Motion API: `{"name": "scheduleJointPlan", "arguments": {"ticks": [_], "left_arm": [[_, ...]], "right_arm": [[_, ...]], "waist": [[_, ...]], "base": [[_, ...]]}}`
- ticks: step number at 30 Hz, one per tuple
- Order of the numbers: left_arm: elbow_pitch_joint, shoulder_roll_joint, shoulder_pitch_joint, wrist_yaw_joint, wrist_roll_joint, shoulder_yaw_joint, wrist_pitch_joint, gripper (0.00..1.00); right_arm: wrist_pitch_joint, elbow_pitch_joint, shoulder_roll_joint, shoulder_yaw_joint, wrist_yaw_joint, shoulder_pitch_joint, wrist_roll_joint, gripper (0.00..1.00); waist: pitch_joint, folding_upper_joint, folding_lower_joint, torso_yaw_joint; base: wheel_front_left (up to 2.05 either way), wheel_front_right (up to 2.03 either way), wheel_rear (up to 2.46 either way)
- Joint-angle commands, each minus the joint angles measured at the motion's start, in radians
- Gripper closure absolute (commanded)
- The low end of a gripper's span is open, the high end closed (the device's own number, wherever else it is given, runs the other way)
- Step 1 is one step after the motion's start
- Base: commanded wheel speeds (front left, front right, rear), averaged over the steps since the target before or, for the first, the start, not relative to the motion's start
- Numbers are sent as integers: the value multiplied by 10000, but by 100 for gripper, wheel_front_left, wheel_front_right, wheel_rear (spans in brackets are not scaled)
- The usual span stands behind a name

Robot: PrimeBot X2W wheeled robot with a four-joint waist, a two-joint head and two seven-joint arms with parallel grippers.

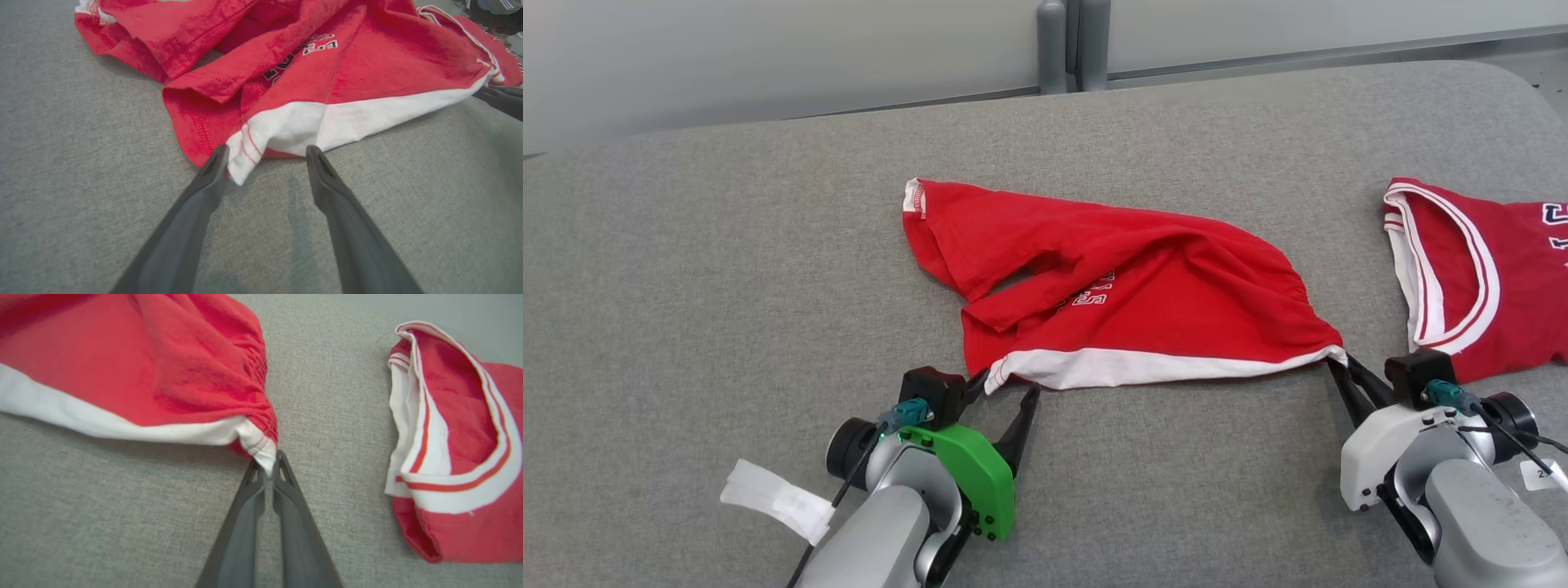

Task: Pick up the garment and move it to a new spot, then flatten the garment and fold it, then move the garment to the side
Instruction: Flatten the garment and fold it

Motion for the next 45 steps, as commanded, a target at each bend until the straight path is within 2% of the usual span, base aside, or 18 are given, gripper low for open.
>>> {"name": "scheduleJointPlan", "arguments": {"ticks": [1,2,5,7,8,9,10,19,26,31,37,45], "left_arm": [[75,-14,-207,11,-57,19,-6,8],[120,-20,-233,27,-77,20,-9,14],[317,-34,-343,85,-121,73,-106,53],[388,-33,-412,114,-129,92,-183,67],[423,-20,-439,126,-117,92,-213,79],[469,-7,-461,144,-99,88,-223,95],[495,9,-479,194,-71,97,-308,100],[204,216,-729,537,17,455,-1191,100],[-1047,663,-693,972,357,967,-1486,100],[-3062,1130,-128,1422,826,1765,-1495,100],[-5536,1764,675,1899,1298,2473,-1495,100],[-8830,2881,1061,2516,1863,3057,-985,100]], "right_arm": [[-77,34,9,22,-3,-120,79,100],[-90,37,23,42,-3,-144,87,100],[-117,42,54,133,-3,-194,113,100],[-134,43,68,164,-3,-220,125,100],[-141,41,74,178,-3,-239,152,100],[-158,35,81,191,-3,-263,170,100],[-172,14,94,203,-3,-289,195,100],[-316,-876,35,152,-3,-551,561,100],[-353,-2330,-242,-86,-3,-720,679,100],[-12,-4029,-512,-375,-3,-437,770,100],[760,-6642,-880,-915,-3,109,665,100],[2121,-10462,-861,-2246,-3,942,328,100]], "waist": [[8,100,0,-11],[13,100,0,-20],[38,100,0,-70],[56,100,0,-80],[65,100,0,-83],[71,100,0,-86],[74,100,0,-90],[-45,100,0,-98],[-421,100,0,-75],[-816,100,0,-28],[-1285,100,0,-55],[-1519,100,0,-106]], "base": [[0,0,0],[0,0,0],[0,0,0],[0,0,0],[0,0,0],[0,0,0],[0,0,0],[0,0,0],[0,0,0],[0,0,0],[0,0,0],[0,0,0]]}}
